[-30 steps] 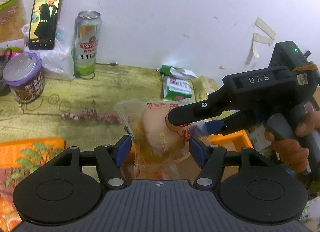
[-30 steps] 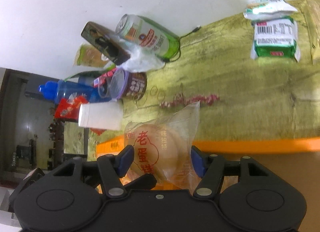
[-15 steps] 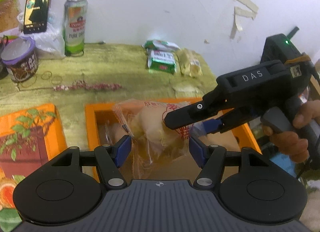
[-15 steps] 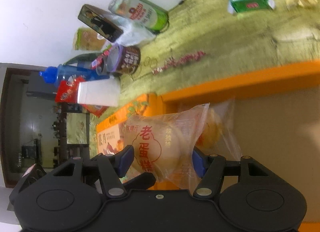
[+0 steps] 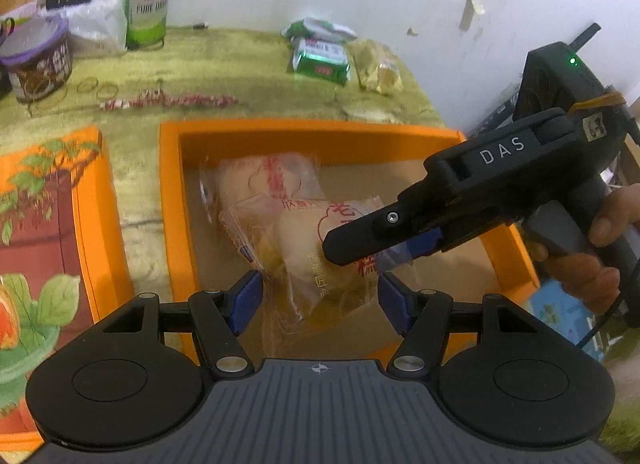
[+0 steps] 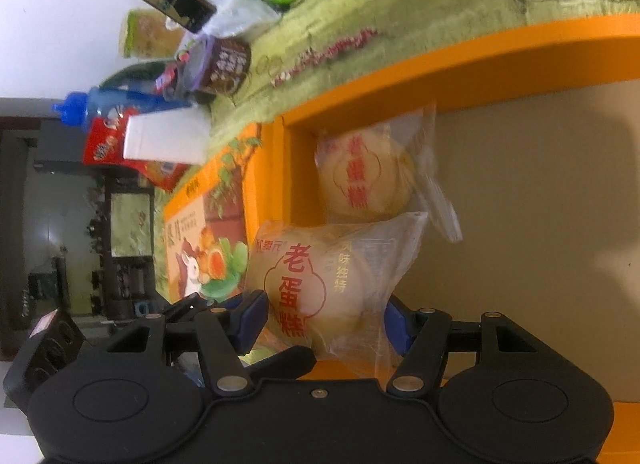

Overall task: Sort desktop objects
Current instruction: 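Lower the cake beside the other cake in the tray and open the left tool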

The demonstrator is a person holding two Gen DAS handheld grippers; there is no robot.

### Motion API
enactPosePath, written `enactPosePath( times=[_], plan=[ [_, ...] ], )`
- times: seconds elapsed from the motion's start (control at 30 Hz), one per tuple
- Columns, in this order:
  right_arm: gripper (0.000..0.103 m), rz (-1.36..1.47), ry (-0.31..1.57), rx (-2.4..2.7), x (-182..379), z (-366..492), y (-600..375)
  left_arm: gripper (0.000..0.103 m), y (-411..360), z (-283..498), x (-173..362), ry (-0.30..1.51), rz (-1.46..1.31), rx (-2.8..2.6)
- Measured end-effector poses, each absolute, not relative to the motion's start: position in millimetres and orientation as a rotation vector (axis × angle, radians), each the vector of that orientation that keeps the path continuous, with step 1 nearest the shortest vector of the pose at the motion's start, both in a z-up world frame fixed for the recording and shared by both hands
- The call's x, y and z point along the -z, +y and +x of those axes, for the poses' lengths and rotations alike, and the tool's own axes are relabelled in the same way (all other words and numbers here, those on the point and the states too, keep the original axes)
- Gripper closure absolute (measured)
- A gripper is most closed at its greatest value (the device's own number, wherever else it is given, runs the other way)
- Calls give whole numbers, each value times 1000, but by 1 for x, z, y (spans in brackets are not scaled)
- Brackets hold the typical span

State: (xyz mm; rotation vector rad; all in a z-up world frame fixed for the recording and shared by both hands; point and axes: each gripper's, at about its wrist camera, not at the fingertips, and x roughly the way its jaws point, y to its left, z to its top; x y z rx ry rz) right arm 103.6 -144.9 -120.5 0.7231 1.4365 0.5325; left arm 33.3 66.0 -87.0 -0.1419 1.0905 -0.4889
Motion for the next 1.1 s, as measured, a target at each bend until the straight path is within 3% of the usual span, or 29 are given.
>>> enactPosePath(
  times=[0.57,0.8,1.1],
  plan=[
    [43,531,1507,-519,159,92,-127,38,46,27,125,1161,55,511],
    [33,510,1501,-501,162,90,-136,31,49,24,121,1147,80,488],
    [33,375,1421,-458,141,90,-154,30,27,22,100,1061,134,583]
  ],
)
